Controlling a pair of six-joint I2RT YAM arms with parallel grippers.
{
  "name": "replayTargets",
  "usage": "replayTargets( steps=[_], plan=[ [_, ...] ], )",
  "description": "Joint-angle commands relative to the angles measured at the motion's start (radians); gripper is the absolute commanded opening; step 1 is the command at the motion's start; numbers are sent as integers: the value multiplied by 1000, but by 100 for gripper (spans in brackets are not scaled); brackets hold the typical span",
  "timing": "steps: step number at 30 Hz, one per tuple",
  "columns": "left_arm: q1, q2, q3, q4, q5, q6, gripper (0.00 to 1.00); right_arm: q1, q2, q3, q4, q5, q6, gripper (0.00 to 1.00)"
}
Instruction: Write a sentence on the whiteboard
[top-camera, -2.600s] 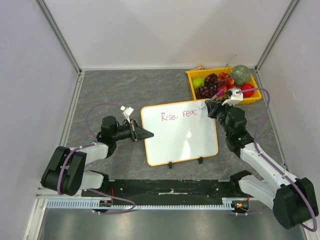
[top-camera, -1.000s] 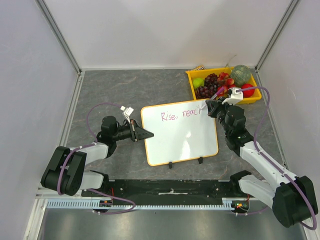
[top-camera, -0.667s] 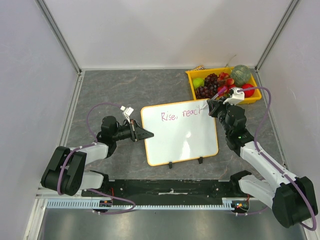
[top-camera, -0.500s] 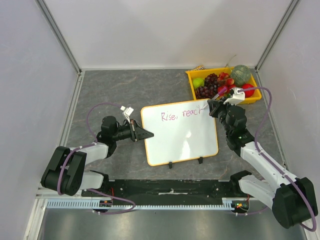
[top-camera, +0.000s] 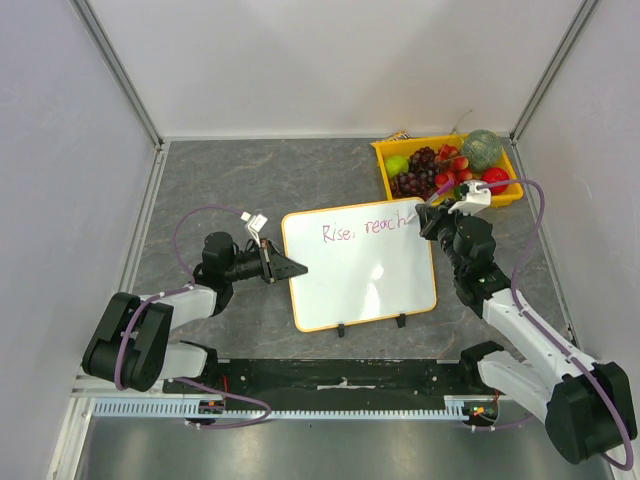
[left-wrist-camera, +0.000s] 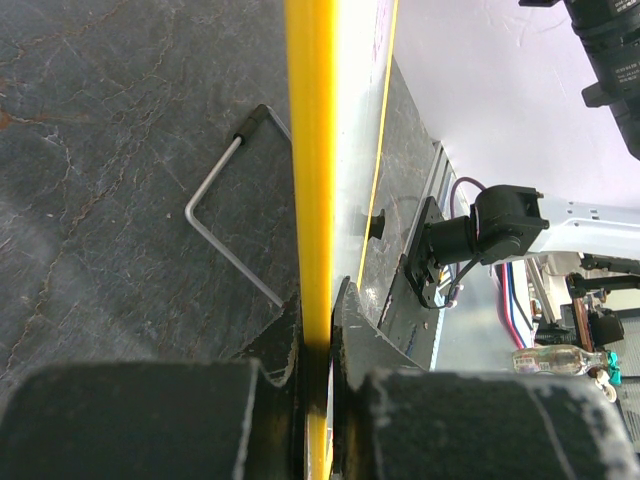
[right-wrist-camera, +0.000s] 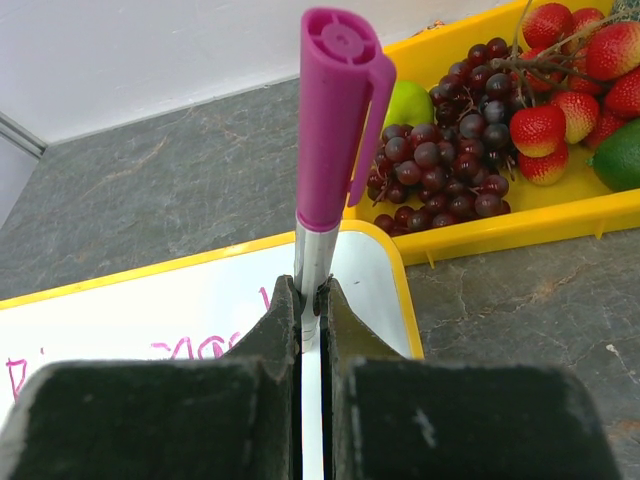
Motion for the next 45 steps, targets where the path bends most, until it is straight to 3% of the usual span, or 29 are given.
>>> replayTargets(
  steps=[1, 10, 22, 45],
  plan=[
    [4, 31, -13, -115, -181, 176, 2, -3, -18, -33, -50, -12, -22, 0],
    [2, 31, -13, -116, -178, 178, 2, -3, -41, -17, -55, -15, -16, 0],
    [2, 28, -13, -115, -183, 178, 2, -3, -206, -24, -56, -76, 41, 0],
    [1, 30, -13, -116, -185, 178, 2, -3, -160, -19, -44, -188, 0, 0]
  ],
)
